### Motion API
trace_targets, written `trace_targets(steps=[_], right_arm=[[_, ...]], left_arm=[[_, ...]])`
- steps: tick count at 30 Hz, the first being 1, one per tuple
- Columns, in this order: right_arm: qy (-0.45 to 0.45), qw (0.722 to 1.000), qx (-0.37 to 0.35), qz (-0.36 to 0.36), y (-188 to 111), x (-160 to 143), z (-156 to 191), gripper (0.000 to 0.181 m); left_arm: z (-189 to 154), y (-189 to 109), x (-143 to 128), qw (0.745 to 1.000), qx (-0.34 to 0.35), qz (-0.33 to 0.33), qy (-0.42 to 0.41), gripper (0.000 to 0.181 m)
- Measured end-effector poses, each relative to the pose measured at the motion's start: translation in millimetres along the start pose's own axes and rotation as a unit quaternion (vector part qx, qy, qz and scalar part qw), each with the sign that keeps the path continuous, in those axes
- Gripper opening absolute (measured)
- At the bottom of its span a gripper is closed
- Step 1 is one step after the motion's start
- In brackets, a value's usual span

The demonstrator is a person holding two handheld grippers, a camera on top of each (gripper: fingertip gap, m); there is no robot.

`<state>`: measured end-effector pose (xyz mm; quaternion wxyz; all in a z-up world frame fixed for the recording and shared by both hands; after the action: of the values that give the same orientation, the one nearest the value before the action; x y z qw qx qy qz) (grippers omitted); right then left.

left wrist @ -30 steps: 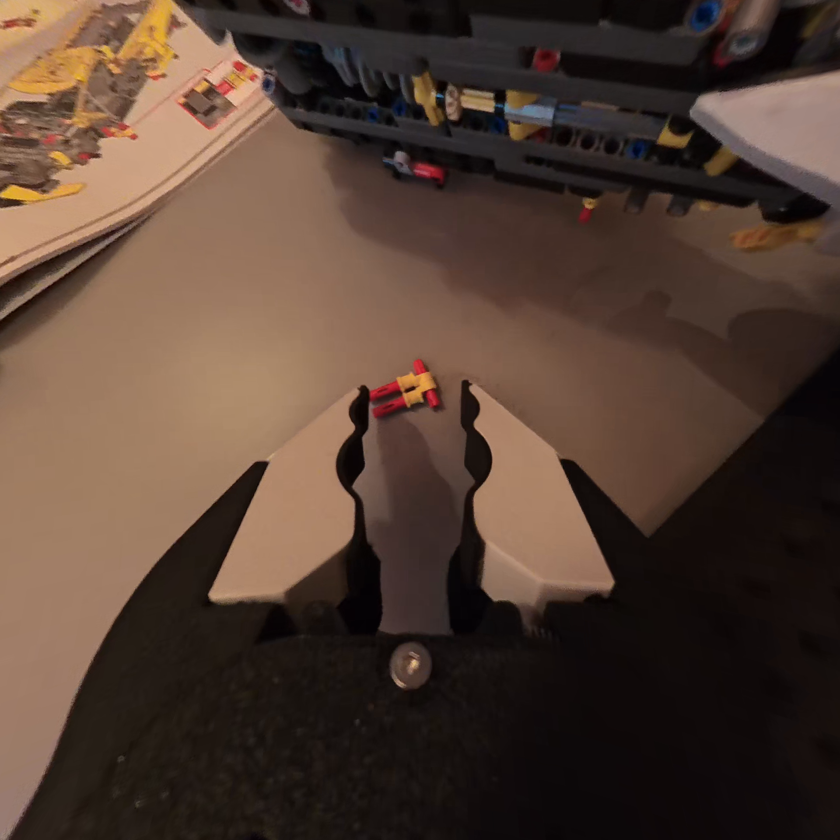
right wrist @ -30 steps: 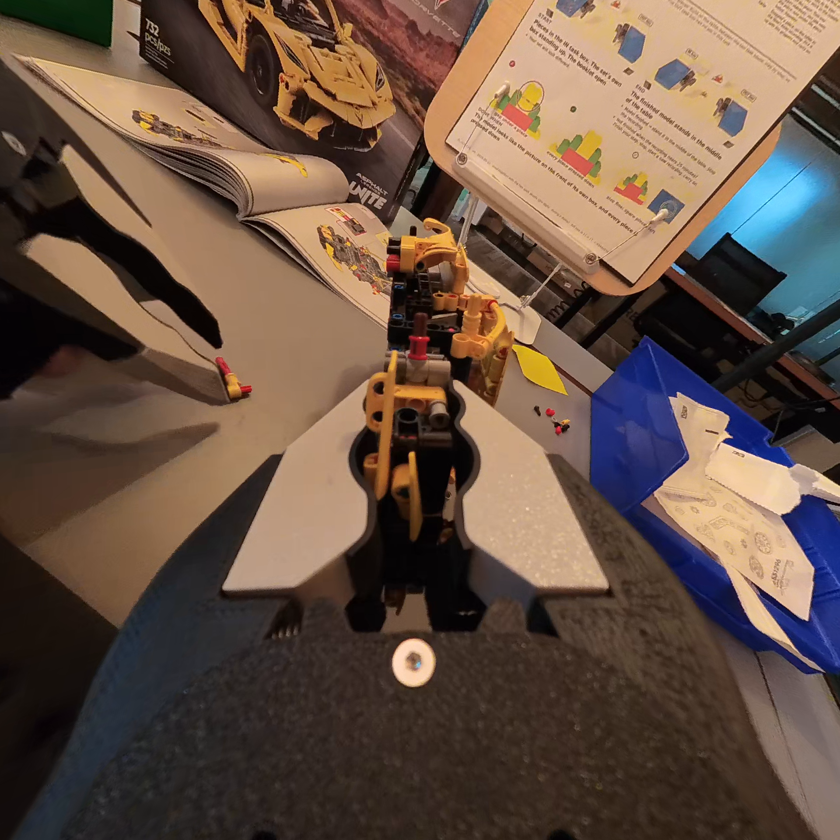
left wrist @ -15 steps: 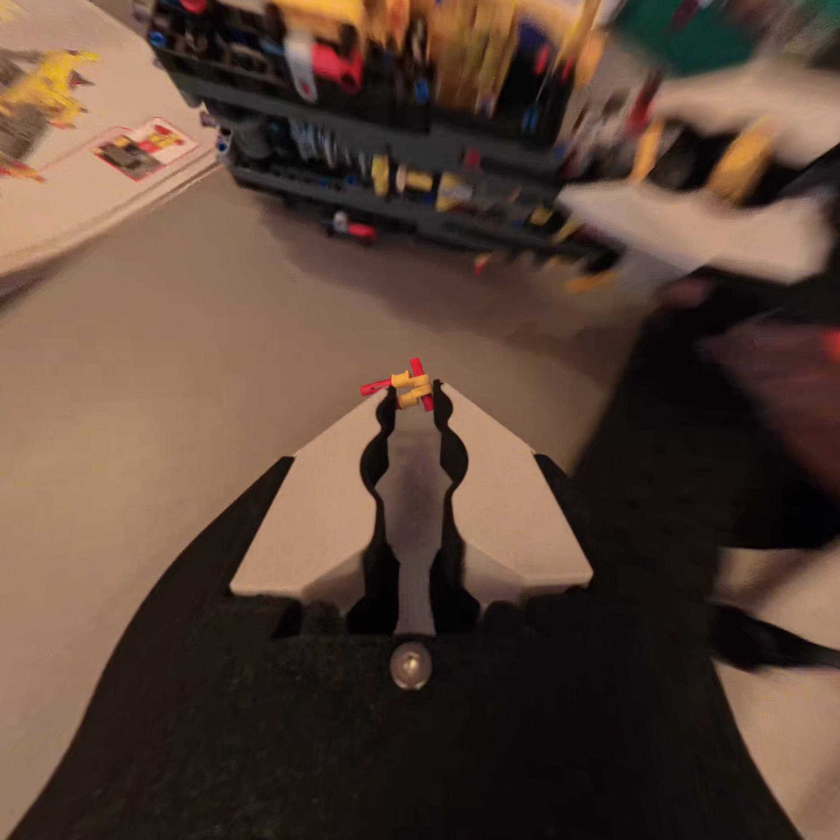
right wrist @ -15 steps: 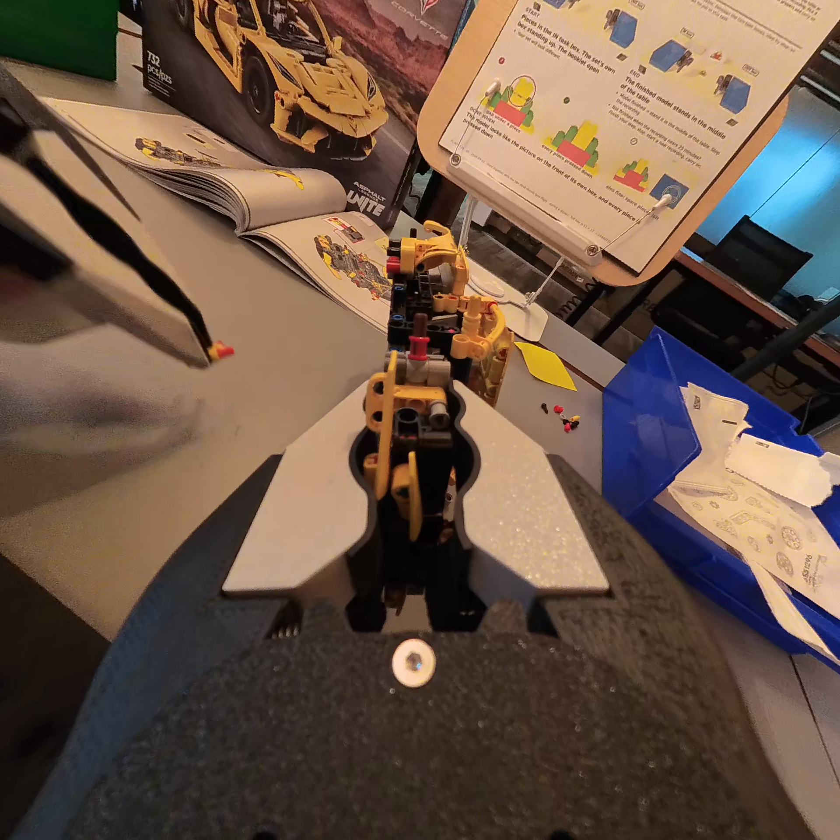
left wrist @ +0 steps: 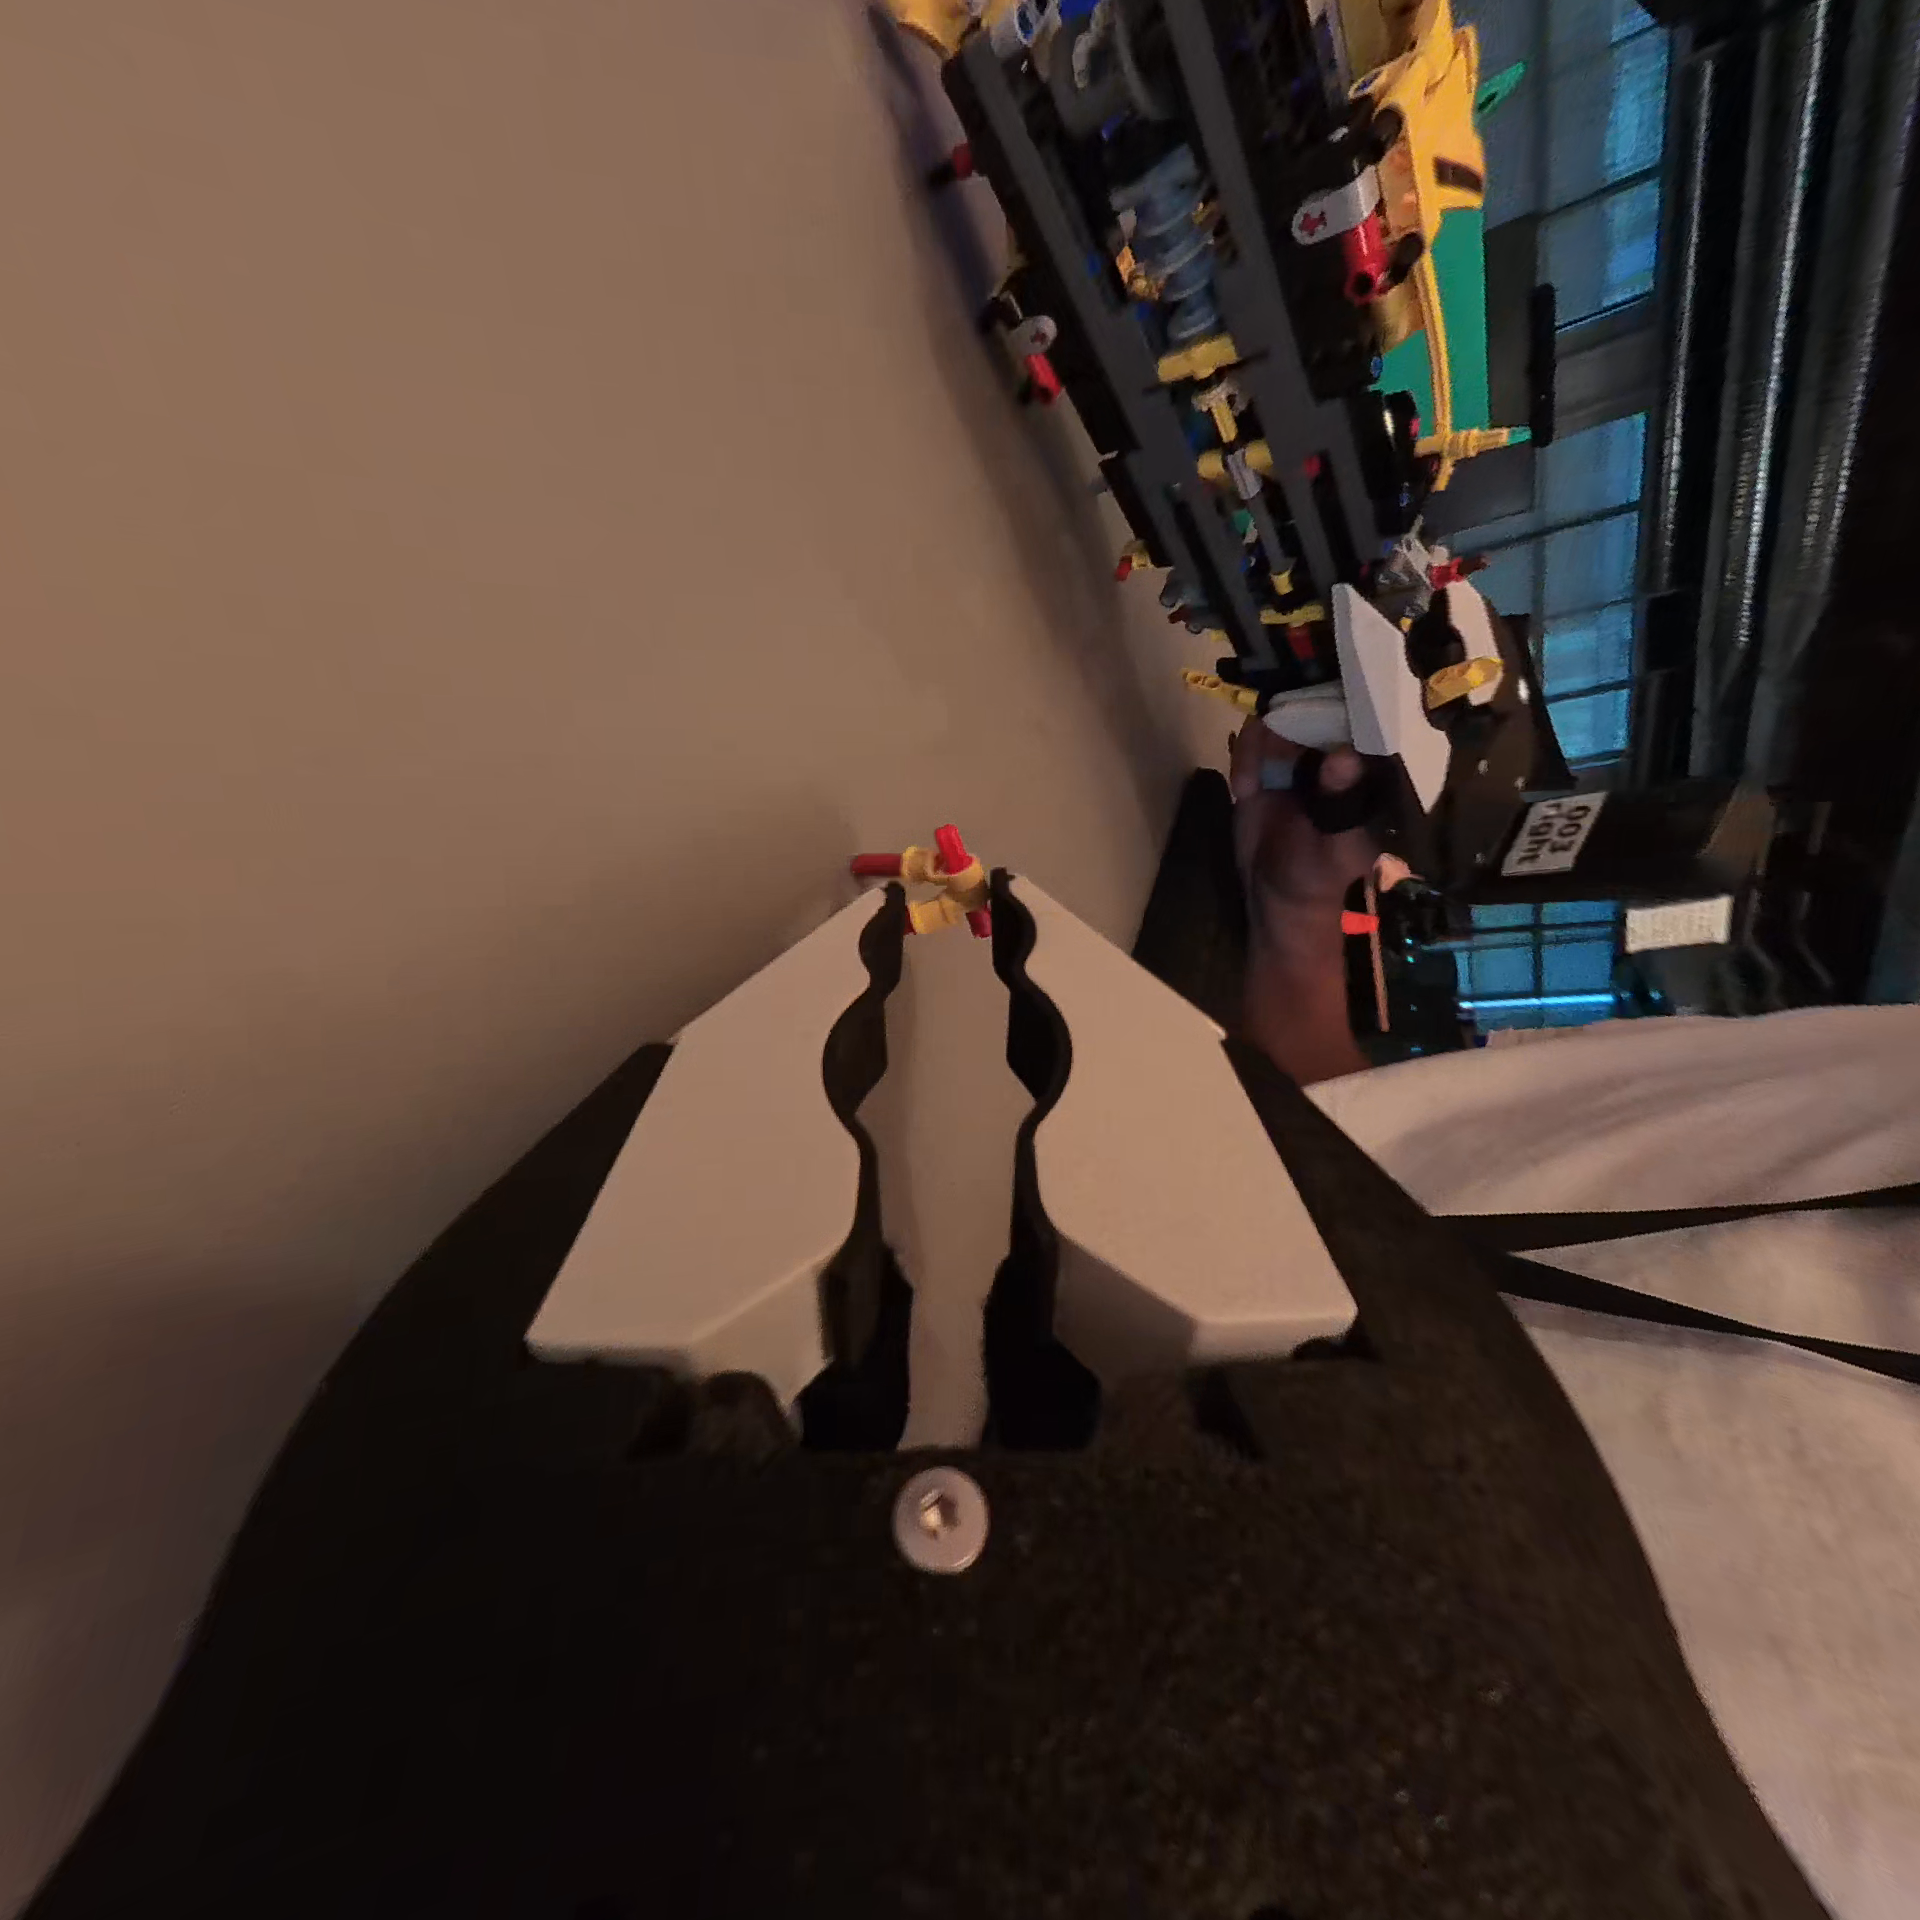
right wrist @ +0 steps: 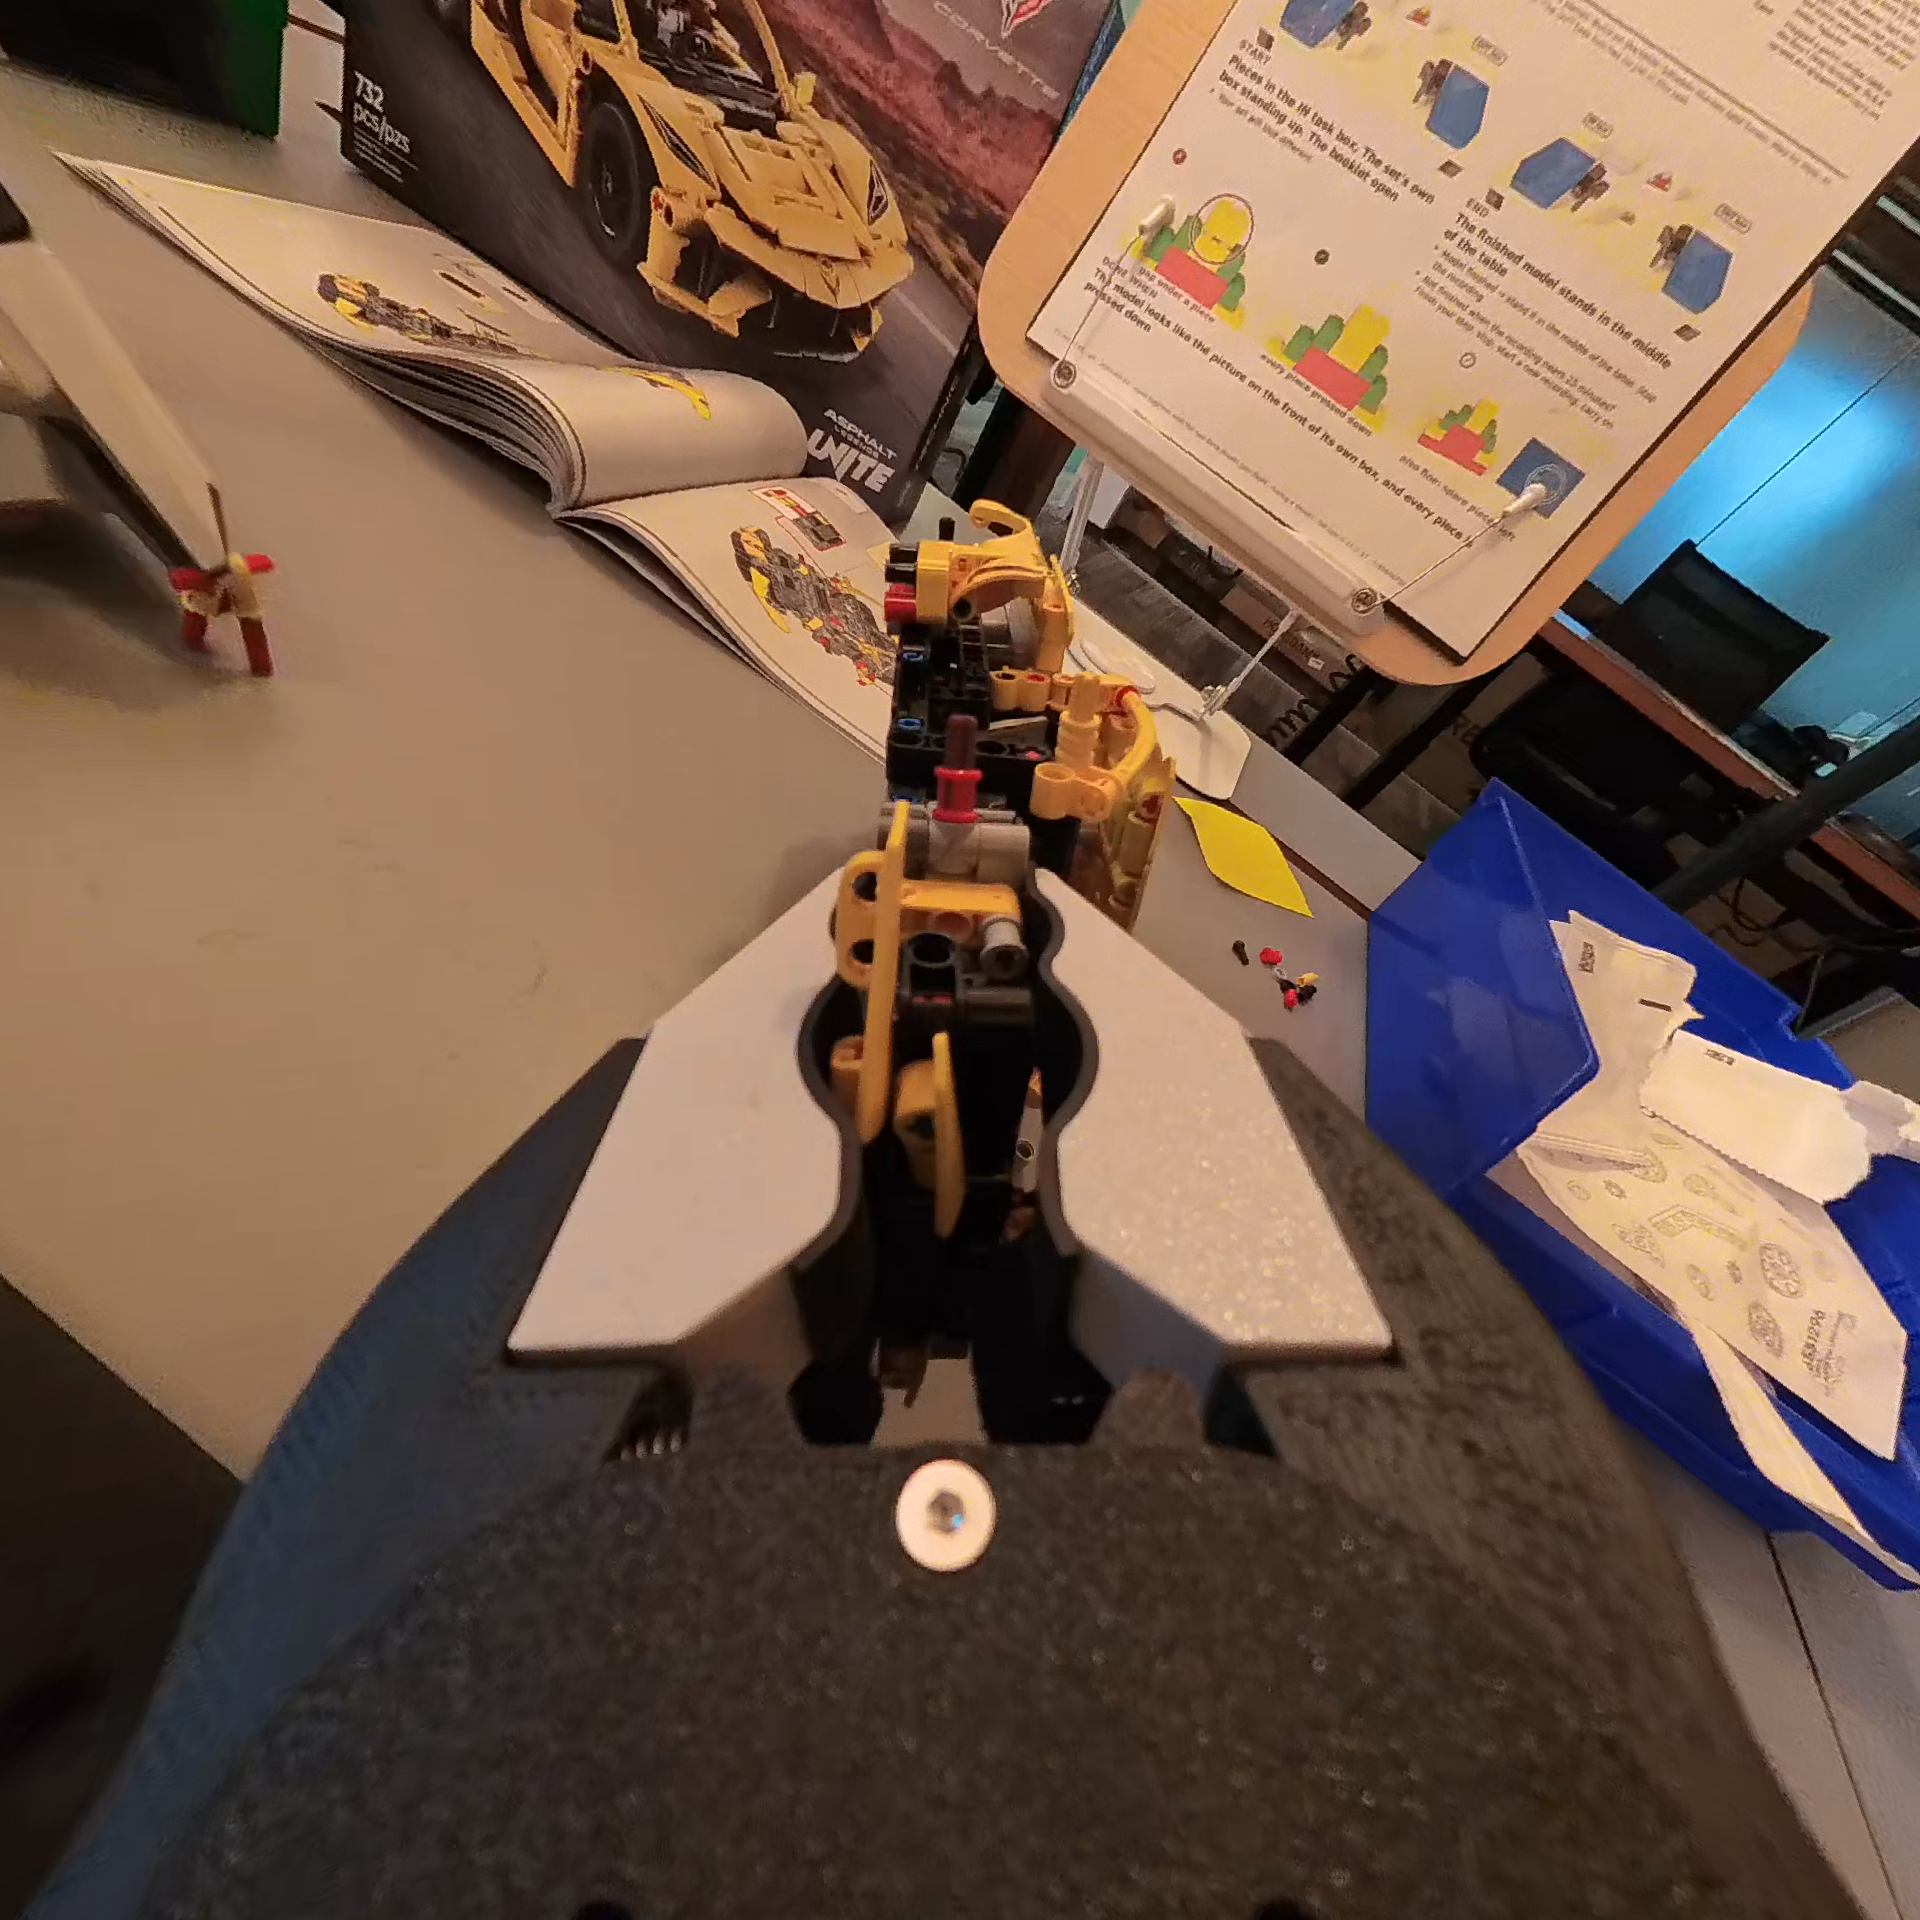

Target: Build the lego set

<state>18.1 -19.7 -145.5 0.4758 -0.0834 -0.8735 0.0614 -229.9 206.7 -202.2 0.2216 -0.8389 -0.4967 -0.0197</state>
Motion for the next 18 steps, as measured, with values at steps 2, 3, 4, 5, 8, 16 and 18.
trace_targets(steps=[2, 3, 4, 5, 8, 16, 18], right_arm=[[-0.001, 1.000, 0.000, 0.000, 0, 0, 0, 0.025], [-0.002, 1.000, 0.000, 0.000, 0, 0, 1, 0.025], [-0.003, 1.000, 0.000, 0.000, 0, 0, 1, 0.025], [-0.004, 1.000, 0.000, 0.000, 0, 0, 1, 0.025], [-0.008, 1.000, 0.000, 0.000, 0, 0, 2, 0.025], [-0.013, 1.000, -0.001, 0.000, 1, 0, 3, 0.025], [-0.015, 1.000, -0.001, 0.000, 1, -1, 4, 0.025]], left_arm=[[5, -9, 0, 1.000, 0.018, -0.005, 0.006, 0.013], [8, -14, -1, 1.000, 0.027, -0.007, 0.010, 0.012], [9, -18, -1, 0.999, 0.031, -0.014, 0.012, 0.012], [9, -22, -1, 0.999, 0.036, -0.021, 0.014, 0.012], [7, -28, -1, 0.996, 0.075, -0.020, 0.034, 0.011], [-42, -3, -20, 0.921, 0.334, -0.018, 0.200, 0.026], [-46, 7, -24, 0.901, 0.373, -0.019, 0.221, 0.028]])
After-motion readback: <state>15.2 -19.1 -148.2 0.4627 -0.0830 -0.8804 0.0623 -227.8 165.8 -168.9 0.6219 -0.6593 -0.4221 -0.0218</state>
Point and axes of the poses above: each gripper's, where its closed fingertips meet, y out along the fingers, x out of its top, z = x × y across the jaws, the point moved 10 cm from there along -y, back along the fingers, and after that the axes turned 5 degrees about -y, right-handed, at the moved point
